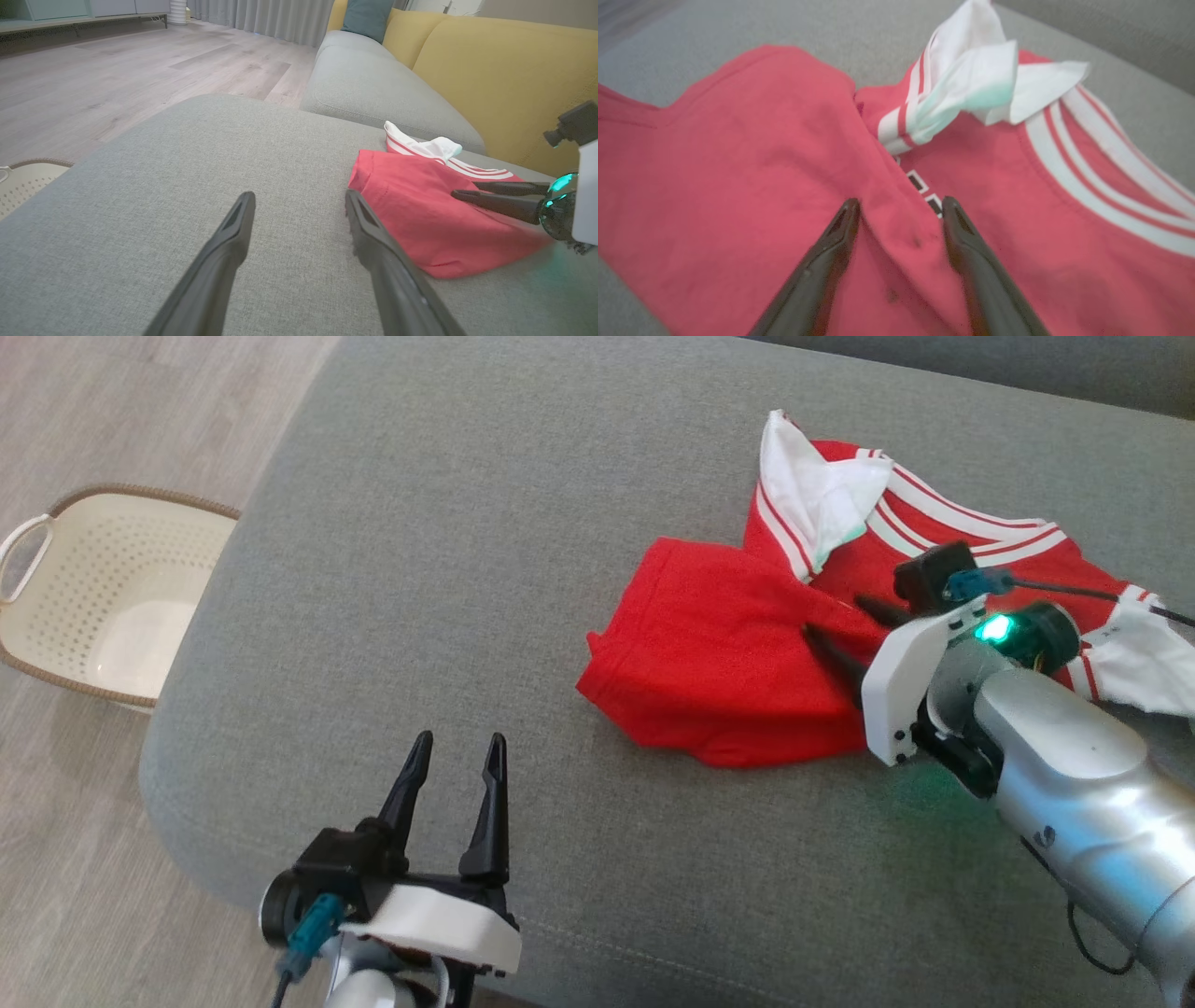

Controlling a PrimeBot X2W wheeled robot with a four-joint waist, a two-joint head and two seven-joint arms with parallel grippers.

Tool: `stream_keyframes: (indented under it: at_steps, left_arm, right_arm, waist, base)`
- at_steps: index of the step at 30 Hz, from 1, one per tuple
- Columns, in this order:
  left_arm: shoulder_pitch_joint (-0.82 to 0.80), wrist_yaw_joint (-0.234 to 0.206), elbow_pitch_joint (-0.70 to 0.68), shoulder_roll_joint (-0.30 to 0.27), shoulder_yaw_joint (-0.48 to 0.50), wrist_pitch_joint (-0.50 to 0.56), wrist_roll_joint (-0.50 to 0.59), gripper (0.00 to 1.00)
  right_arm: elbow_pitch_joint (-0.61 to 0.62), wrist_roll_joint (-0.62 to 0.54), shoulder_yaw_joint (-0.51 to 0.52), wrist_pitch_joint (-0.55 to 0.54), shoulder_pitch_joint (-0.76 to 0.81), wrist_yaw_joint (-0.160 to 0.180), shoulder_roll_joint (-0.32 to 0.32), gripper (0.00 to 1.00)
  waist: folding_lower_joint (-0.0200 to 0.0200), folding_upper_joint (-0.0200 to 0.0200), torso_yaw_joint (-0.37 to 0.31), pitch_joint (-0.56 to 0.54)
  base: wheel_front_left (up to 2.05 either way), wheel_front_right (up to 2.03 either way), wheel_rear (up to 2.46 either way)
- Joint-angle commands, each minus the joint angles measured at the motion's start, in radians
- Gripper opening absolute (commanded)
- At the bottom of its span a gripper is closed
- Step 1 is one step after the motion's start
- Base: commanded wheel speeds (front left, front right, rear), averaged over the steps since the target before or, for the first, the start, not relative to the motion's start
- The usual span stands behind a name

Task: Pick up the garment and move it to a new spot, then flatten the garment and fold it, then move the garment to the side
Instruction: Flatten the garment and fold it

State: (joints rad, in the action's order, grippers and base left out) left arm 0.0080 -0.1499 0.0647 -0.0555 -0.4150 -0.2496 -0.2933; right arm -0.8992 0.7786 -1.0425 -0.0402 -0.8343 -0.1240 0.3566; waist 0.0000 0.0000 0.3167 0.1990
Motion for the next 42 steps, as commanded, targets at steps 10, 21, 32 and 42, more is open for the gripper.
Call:
stream_keyframes:
  at_steps: [10,21,32,42]
  left_arm:
    - [-0.041,-0.01,-0.04,0.005,0.04,-0.012,0.0,1.0]
    - [-0.028,-0.001,-0.041,0.005,0.073,-0.012,0.021,1.0]
    - [-0.03,0.014,-0.04,0.005,0.091,-0.012,0.041,1.0]
    - [-0.02,0.015,-0.034,0.005,0.092,-0.012,0.042,1.0]
  right_arm:
    - [0.061,0.137,-0.104,0.006,-0.045,-0.007,0.048,0.0]
    - [0.259,0.103,-0.204,0.249,0.005,-0.007,0.069,0.0]
    - [0.488,-0.186,-0.237,0.211,0.228,-0.007,0.067,0.0]
    - [0.488,-0.233,-0.238,0.212,0.329,-0.007,0.07,1.0]
  waist:
    - [0.0,0.0,-0.031,0.003]
    - [0.0,0.0,-0.138,-0.022]
    - [0.0,0.0,-0.225,-0.026]
    - [0.0,0.0,-0.265,-0.044]
  base:
    - [0.0,0.0,0.0]
    - [0.0,0.0,0.0]
    - [0.0,0.0,0.0]
    - [0.0,0.0,0.0]
